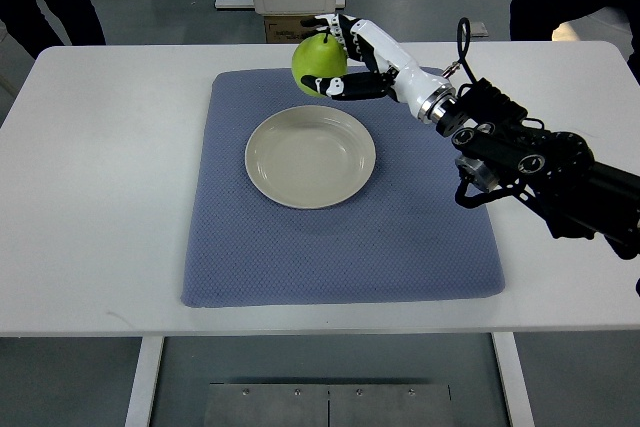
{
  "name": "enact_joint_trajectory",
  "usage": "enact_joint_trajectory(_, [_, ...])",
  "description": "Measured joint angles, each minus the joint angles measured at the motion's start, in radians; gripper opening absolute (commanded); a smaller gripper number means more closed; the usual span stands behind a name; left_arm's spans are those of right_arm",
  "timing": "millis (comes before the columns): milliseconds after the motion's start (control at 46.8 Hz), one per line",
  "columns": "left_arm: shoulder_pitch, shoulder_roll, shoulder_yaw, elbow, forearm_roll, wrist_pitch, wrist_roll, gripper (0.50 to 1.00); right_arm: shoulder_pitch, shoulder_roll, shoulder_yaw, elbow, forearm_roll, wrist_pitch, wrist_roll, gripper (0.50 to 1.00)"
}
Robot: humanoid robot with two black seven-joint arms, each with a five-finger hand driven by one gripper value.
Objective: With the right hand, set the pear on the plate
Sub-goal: 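Lift the pear with the right hand and carry it over the plate, then lower the pear onto the plate and open the right hand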
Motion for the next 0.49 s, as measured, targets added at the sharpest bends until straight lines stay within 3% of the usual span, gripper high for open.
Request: enact_joint_trajectory(492, [0.000,0.000,0.000,0.000,0.000,0.000,0.000,1.000,-0.058,0.036,-0.141,-0.060,-0.003,-0.027,0.000,0.500])
